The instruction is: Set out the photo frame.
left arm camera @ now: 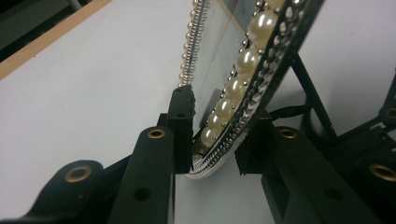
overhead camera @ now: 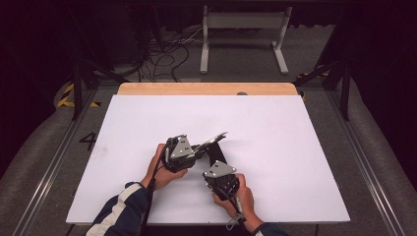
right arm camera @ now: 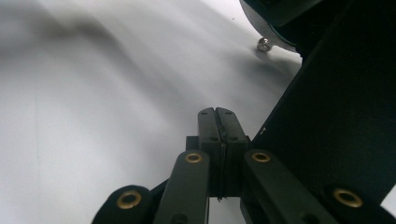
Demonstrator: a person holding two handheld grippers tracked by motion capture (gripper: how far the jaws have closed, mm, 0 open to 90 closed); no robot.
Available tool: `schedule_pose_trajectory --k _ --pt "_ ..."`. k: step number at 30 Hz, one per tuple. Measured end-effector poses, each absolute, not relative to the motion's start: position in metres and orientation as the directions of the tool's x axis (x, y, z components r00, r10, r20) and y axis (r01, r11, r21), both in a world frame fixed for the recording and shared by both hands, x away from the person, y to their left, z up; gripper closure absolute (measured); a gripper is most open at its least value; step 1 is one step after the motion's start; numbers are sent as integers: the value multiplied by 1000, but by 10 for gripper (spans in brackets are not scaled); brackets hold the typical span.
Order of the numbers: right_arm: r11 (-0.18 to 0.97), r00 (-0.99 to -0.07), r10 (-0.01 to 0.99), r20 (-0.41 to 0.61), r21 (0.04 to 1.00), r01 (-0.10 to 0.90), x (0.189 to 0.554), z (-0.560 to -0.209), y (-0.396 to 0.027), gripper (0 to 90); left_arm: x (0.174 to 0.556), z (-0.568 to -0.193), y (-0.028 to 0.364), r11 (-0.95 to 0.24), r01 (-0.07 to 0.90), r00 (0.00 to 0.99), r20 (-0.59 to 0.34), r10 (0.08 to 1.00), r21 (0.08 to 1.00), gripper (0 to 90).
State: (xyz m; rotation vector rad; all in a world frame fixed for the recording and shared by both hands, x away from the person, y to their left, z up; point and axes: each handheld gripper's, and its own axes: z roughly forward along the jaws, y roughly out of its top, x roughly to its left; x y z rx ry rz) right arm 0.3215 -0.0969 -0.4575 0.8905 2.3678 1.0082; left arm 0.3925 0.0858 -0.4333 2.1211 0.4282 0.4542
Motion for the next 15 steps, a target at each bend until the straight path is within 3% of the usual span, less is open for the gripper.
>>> schedule_pose_trajectory --k 15 --pt "514 -725 685 -70 752 412 338 -459 -119 900 389 -430 91 -496 135 896 108 430 858 674"
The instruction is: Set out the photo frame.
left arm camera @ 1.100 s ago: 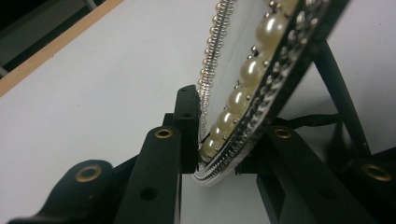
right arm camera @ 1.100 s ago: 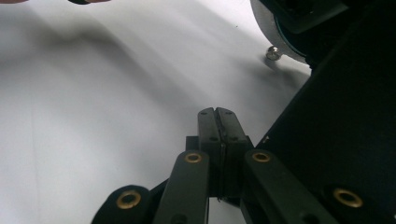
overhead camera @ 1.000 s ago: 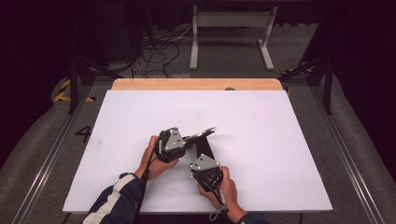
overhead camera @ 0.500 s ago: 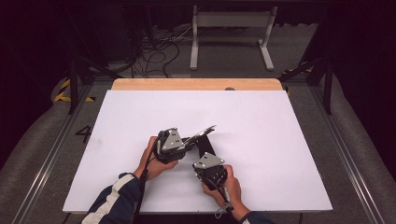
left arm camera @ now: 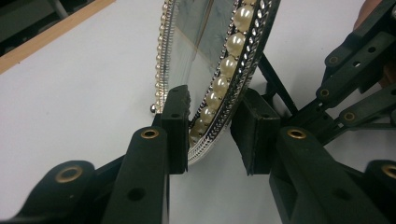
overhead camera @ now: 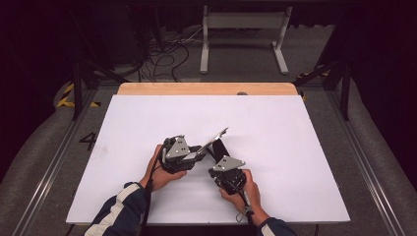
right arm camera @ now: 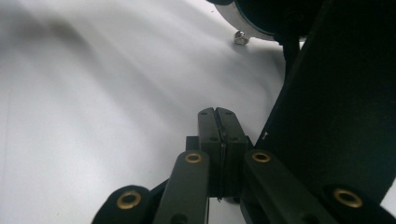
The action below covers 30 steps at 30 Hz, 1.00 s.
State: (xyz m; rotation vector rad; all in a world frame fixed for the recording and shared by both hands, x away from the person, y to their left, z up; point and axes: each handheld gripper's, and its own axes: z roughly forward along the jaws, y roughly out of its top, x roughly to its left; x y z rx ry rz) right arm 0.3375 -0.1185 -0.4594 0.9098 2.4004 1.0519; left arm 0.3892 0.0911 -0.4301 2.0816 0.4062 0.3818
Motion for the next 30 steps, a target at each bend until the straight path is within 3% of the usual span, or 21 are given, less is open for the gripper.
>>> schedule_pose_trajectory --k 17,26,30 --pt "512 -731 680 -60 752 415 346 -458 -136 900 386 -430 91 -491 131 901 103 421 861 667" --pt "525 -725 684 -83 745 411 345 -458 -138 900 392 -448 84 -503 153 895 96 435 851 555" --pt "519 -720 690 -78 746 417 346 -458 -140 900 395 -451 83 -496 161 894 86 439 853 560"
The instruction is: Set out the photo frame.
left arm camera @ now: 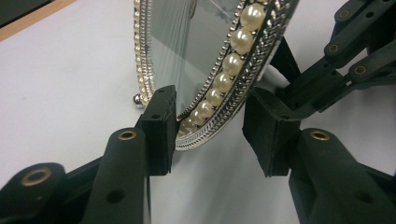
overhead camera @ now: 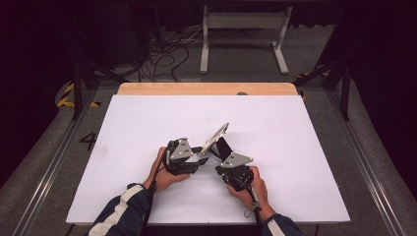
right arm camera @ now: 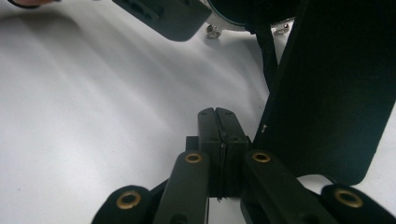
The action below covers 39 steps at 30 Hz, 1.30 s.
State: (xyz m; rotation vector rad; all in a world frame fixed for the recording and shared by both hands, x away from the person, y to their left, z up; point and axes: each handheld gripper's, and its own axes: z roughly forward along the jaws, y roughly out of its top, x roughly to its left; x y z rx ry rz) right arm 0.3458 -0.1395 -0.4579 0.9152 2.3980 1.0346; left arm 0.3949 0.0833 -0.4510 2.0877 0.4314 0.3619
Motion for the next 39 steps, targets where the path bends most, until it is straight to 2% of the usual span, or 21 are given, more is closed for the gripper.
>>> schedule_pose_trajectory --k 5,7,9,28,39 --pt "518 -719 691 -78 747 417 346 -458 -141 900 396 -451 84 -485 153 892 91 443 861 598" --pt "518 -718 692 -78 746 418 346 -458 -142 900 395 -449 85 -485 134 894 106 436 864 659" --pt "513 -716 694 -74 748 421 347 -458 -144 900 394 -448 85 -491 125 896 115 429 862 679" --pt "495 -700 712 -57 747 443 349 -457 -155 900 384 -444 78 -546 69 908 175 381 835 698" --pt "477 -673 737 -61 752 454 352 -458 -163 900 383 -445 75 -532 85 918 142 371 842 678"
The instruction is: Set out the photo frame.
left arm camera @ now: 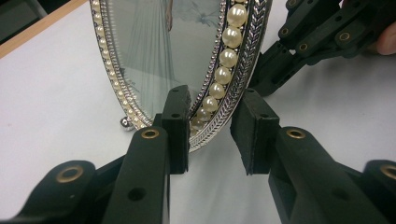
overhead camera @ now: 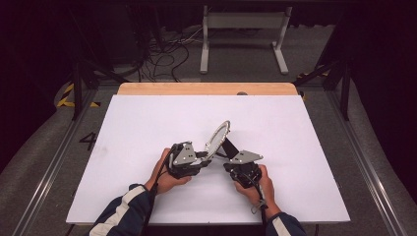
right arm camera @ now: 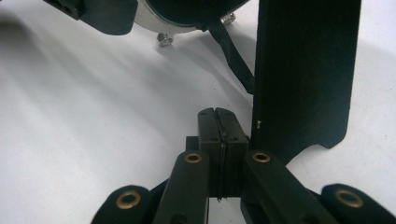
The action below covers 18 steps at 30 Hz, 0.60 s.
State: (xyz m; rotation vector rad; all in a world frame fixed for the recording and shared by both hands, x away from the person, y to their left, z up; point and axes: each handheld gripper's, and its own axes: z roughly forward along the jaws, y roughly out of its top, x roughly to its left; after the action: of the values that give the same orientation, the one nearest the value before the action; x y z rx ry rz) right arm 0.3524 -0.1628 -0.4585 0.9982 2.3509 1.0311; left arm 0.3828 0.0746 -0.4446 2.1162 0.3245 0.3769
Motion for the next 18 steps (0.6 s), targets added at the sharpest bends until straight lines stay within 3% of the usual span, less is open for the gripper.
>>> schedule_pose_trajectory --k 18 --pt "469 -657 750 -71 757 454 352 -457 -166 900 386 -448 75 -536 102 923 120 364 838 640"
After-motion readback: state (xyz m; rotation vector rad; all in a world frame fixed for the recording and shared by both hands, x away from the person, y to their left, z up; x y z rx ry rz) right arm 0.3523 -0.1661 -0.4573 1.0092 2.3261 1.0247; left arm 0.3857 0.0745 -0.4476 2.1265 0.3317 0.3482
